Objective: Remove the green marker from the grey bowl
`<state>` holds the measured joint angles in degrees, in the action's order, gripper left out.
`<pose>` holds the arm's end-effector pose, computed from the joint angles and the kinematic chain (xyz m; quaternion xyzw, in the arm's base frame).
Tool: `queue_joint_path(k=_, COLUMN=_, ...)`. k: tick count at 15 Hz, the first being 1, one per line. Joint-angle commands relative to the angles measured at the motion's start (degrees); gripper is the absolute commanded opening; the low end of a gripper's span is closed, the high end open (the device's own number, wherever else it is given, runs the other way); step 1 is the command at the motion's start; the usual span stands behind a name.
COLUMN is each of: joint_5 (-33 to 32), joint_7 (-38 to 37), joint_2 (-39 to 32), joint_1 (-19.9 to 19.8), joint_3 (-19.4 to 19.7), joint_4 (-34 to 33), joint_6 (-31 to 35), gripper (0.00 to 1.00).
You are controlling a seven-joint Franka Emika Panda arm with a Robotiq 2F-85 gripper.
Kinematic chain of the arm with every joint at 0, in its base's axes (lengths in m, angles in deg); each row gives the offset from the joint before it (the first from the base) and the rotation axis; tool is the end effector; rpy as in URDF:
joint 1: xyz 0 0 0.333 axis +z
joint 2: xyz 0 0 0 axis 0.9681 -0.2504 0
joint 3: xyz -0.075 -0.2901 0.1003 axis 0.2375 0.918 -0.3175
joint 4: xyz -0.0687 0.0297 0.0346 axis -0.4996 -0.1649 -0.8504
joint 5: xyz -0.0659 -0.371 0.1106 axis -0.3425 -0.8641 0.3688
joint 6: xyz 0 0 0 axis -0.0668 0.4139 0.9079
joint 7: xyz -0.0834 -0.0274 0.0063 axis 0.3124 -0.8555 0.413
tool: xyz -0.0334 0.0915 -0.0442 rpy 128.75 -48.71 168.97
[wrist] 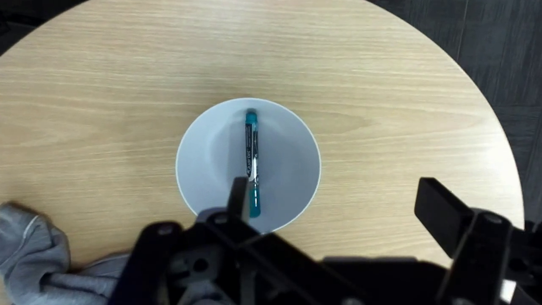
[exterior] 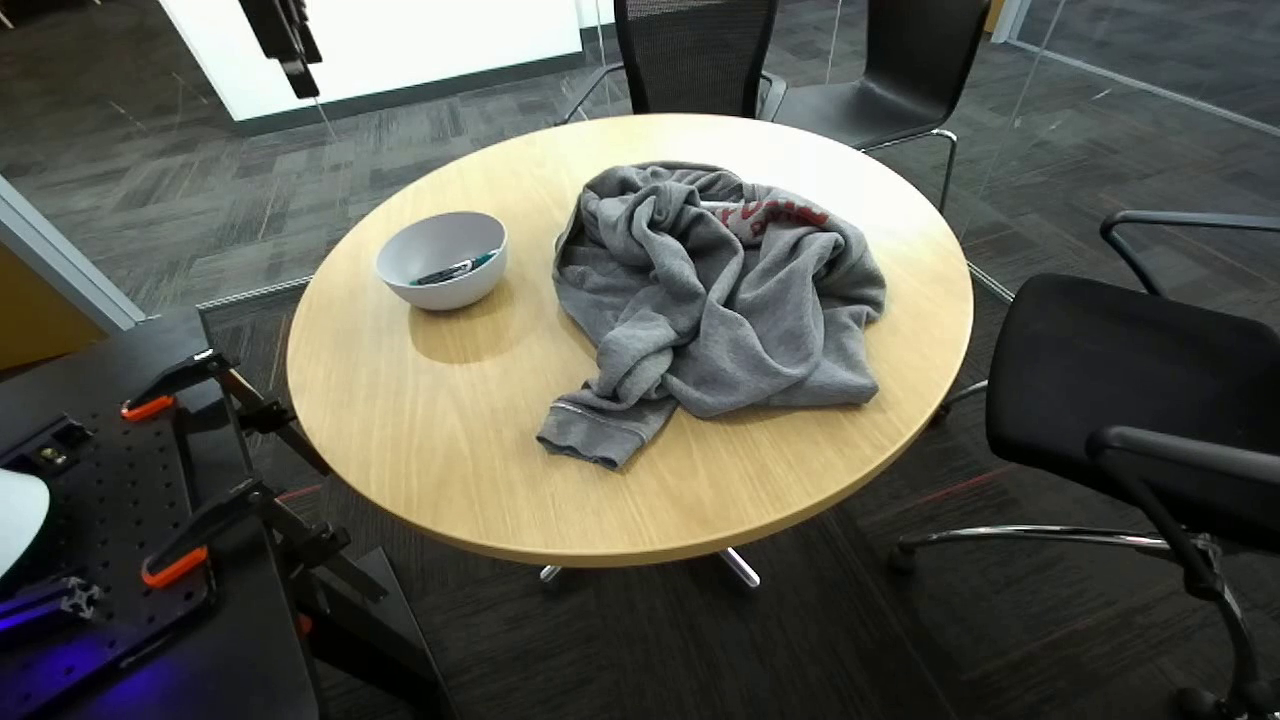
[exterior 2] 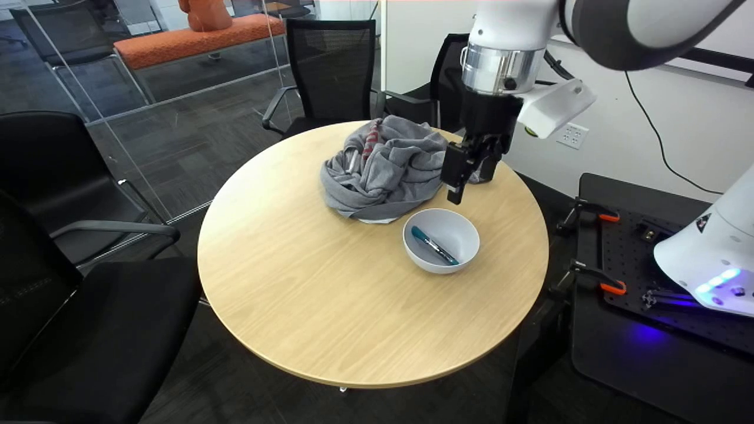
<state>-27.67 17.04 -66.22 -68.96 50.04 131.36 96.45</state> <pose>0.4487 0.1676 0.3448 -0.9842 0.1714 0.0099 0.0427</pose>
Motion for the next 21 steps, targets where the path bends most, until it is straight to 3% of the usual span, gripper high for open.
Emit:
queue_joint_path(k=1, joint_5=-5.7, joint_7=-6.4, joint_2=-3.3, joint_1=0.5, joint_3=0.4, joint_4=2.5, joint_6=6.9, gripper=1.00)
queue_joint_path(k=5, joint_5=-13.7, joint_7=-14.3, joint_2=-7.6, joint_1=0.9, joint_3=1.8, joint_4=3.6, joint_6=10.2, gripper=1.00)
queue_joint_path(k=9, joint_5=-17.7, joint_7=-18.1, joint_2=-11.4, joint_1=1.6, joint_3=4.0, joint_4=3.4, joint_6=11.8, gripper=1.00)
queue_joint_path(k=18, joint_5=-15.9, joint_7=-15.5, joint_2=-13.2, joint_1=2.4, joint_3=5.8, joint_4=3.0, joint_6=11.9, gripper=1.00)
queue_joint_path(k=21, joint_5=-14.6, joint_7=-12.6, joint_2=-17.9, joint_1=1.8, joint_3=6.3, joint_4=-0.5, joint_6=11.2, gripper=1.00)
